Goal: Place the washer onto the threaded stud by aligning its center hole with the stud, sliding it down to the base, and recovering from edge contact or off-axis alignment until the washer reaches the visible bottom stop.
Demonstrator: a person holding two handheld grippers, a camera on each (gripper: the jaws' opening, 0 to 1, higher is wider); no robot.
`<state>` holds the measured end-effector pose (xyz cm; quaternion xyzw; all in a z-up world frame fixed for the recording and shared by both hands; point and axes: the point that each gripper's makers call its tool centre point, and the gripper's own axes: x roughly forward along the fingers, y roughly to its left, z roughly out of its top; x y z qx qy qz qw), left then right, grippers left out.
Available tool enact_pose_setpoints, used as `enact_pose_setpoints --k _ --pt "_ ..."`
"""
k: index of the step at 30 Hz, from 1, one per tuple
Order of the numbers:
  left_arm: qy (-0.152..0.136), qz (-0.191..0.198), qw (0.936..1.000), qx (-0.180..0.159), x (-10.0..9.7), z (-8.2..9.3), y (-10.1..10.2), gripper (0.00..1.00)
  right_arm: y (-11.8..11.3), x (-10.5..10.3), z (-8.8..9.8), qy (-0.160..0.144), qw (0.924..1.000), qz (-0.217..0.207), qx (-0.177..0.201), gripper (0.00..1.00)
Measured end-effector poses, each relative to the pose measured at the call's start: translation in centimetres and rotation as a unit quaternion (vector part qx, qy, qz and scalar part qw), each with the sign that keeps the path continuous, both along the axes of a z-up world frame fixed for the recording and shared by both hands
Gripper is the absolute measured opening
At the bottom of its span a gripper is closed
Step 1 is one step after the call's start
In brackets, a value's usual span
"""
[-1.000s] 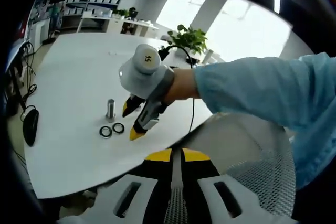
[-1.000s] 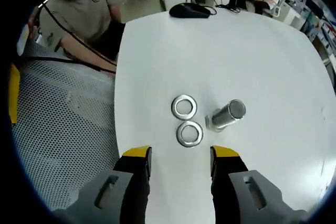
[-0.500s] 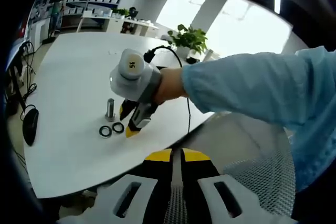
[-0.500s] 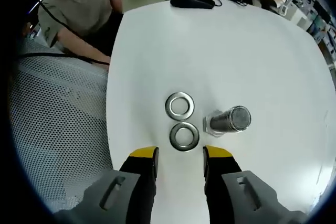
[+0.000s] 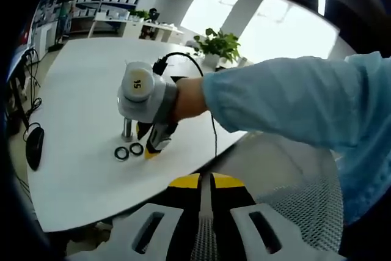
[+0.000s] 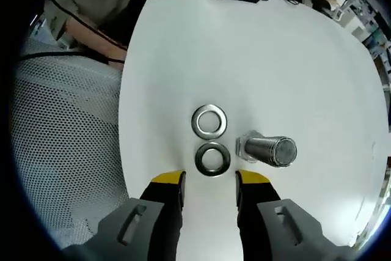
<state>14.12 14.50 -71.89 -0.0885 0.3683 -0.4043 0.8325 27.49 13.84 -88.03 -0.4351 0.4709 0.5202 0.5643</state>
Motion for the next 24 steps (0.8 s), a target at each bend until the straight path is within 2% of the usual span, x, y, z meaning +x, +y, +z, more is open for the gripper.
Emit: enact_pose_setpoints --k 6,10,24 --pt "-0.001 -0.002 1.0 0.001 0.0 0.0 0.0 0.03 -0.1 0.1 -0.1 0.001 1.0 -0.007 0.002 0.35" --pt "0.002 -0.003 1.0 0.001 -0.1 0.0 0.0 0.03 0.1 0.6 -0.3 0.001 0.9993 -0.035 0.012 0.33" --pt "0.002 -0.002 1.0 0.001 -0.1 0.0 0.0 0.03 0.3 0.7 -0.4 -0.002 0.9995 -0.026 0.015 0.33"
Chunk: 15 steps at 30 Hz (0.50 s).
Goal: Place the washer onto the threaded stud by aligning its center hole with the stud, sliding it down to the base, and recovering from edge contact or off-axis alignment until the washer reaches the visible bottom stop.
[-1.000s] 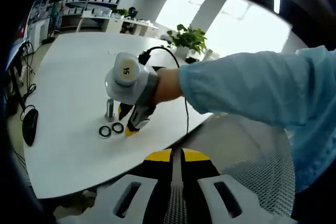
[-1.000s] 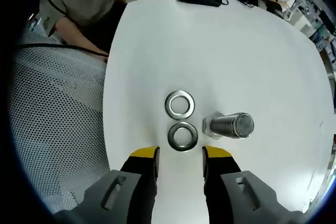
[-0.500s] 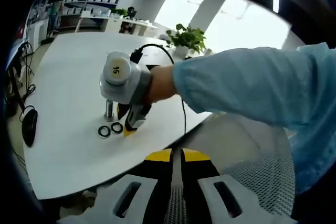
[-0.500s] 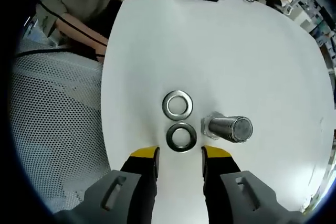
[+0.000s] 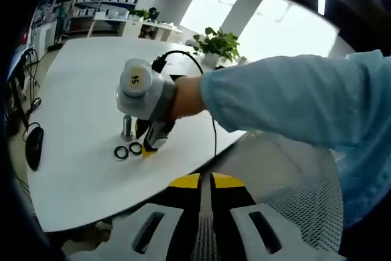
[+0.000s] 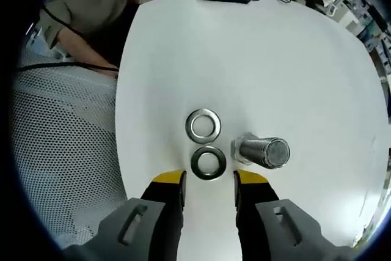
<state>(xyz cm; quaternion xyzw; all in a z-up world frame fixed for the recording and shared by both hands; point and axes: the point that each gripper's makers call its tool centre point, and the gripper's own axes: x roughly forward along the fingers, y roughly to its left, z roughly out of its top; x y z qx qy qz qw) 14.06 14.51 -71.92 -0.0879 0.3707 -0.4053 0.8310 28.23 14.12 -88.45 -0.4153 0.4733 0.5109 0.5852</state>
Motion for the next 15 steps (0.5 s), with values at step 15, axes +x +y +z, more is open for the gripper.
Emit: enact_pose_setpoints --k 15 --pt "0.002 0.003 1.0 0.002 0.07 -0.06 0.04 0.03 0.51 0.03 -0.15 0.003 0.9982 0.045 -0.04 0.32"
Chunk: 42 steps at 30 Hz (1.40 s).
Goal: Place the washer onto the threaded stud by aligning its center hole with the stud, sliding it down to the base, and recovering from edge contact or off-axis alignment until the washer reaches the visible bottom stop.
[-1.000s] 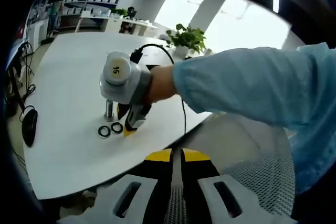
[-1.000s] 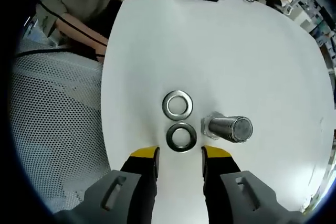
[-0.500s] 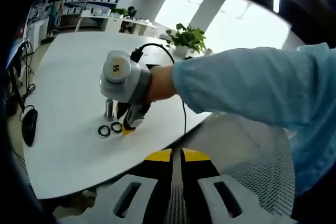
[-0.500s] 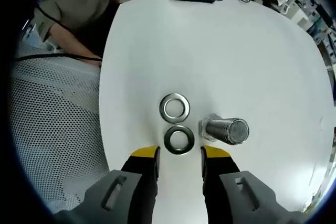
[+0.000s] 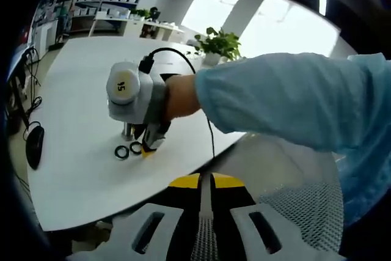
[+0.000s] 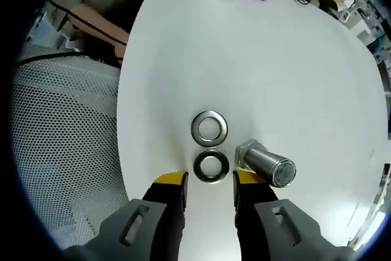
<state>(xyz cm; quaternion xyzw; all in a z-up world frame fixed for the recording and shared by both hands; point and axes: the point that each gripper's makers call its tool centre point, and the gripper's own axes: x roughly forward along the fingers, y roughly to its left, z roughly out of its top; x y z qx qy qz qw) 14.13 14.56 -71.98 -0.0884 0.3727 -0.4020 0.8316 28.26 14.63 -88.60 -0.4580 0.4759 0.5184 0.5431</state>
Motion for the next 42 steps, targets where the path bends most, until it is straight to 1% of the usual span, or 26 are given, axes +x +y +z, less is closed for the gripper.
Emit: enact_pose_setpoints --k 3,4,5,6,8,9,12,14,18,24,29,34,37,42 --pt "0.001 0.0 1.0 0.0 0.0 0.0 0.0 0.03 0.0 0.0 0.1 0.002 0.9999 -0.006 0.01 0.31" --pt "0.001 0.0 1.0 0.0 0.0 0.0 0.0 0.03 0.2 0.0 0.2 0.002 0.9995 -0.025 0.02 0.31" --pt "0.001 0.002 1.0 0.0 0.0 0.0 0.0 0.03 0.3 0.1 0.3 0.004 0.9981 -0.054 0.029 0.3" --pt "0.001 0.002 1.0 0.0 0.0 0.0 0.0 0.03 0.4 0.1 0.3 0.005 0.9975 -0.062 0.035 0.3" --pt "0.001 0.002 1.0 0.0 0.0 0.0 0.0 0.03 0.3 0.1 0.3 0.001 0.9977 -0.056 0.038 0.29" --pt "0.001 0.002 1.0 0.0 0.0 0.0 0.0 0.03 0.3 0.3 0.2 -0.005 0.9986 -0.037 0.038 0.28" --pt "0.0 0.003 1.0 0.0 0.1 0.0 0.0 0.03 0.4 0.3 0.2 -0.006 0.9973 -0.059 0.044 0.28" --pt "-0.001 0.003 1.0 0.0 0.1 0.0 0.0 0.03 0.5 0.0 0.3 -0.008 0.9975 -0.05 0.049 0.26" --pt "0.0 0.002 1.0 0.001 0.1 0.0 0.0 0.03 0.6 0.2 0.3 -0.008 0.9959 -0.066 0.061 0.25" --pt "0.001 0.002 1.0 -0.001 0.0 0.0 0.0 0.03 0.5 0.1 0.5 -0.008 0.9942 -0.071 0.08 0.24" --pt "0.002 0.0 1.0 0.0 0.0 0.0 0.0 0.03 0.4 -0.5 0.6 -0.008 0.9943 -0.063 0.086 0.23" --pt "0.002 -0.002 1.0 0.001 0.0 -0.1 0.0 0.03 0.5 -0.6 1.3 -0.01 0.9935 -0.061 0.096 0.23" --pt "0.002 -0.002 1.0 0.001 0.0 -0.1 -0.1 0.03 0.8 -0.7 2.0 -0.007 0.9919 -0.063 0.11 0.23" --pt "0.001 -0.004 1.0 0.001 0.0 -0.1 -0.1 0.03 0.7 -0.8 2.9 -0.01 0.9919 -0.055 0.114 0.23"
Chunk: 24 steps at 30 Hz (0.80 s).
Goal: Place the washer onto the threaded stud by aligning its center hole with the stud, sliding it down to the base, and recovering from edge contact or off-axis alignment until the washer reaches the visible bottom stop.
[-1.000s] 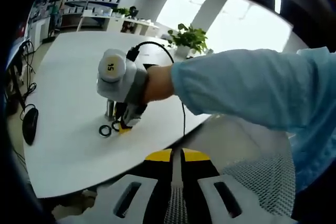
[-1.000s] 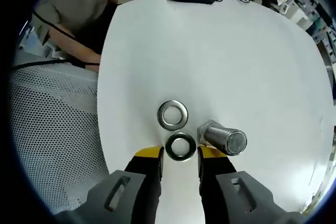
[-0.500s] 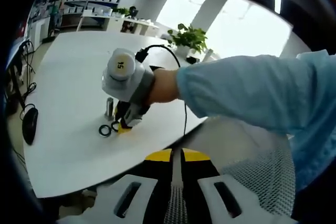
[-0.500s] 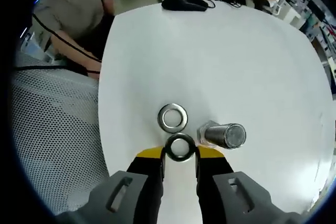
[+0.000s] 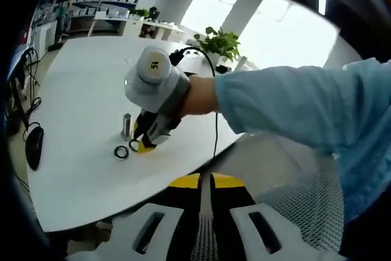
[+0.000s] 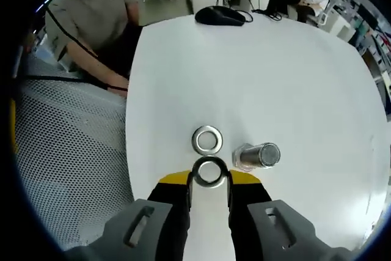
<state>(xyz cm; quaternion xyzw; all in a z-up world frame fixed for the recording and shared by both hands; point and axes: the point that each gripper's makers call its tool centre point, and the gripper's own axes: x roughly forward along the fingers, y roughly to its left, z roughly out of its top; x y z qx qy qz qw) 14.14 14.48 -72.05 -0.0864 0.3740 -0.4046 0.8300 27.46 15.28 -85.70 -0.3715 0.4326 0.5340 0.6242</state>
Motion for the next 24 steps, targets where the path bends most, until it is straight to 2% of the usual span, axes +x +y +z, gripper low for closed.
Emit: enact_pose_setpoints --k 4,6,9,24 --pt "-0.001 0.0 1.0 0.001 0.0 0.0 0.0 0.02 0.0 0.0 0.9 -0.008 0.9999 0.009 0.002 0.23" --pt "-0.013 -0.006 0.9998 0.01 0.1 0.1 0.0 0.02 -0.1 0.1 1.4 -0.011 0.9999 0.01 0.005 0.23" --pt "-0.003 -0.001 1.0 0.003 0.1 0.0 0.0 0.02 -0.2 0.1 2.1 -0.013 0.9998 0.015 0.008 0.23" --pt "-0.008 -0.004 1.0 0.004 0.1 0.0 -0.1 0.02 -0.1 0.8 6.3 -0.041 0.9984 0.031 0.023 0.23"
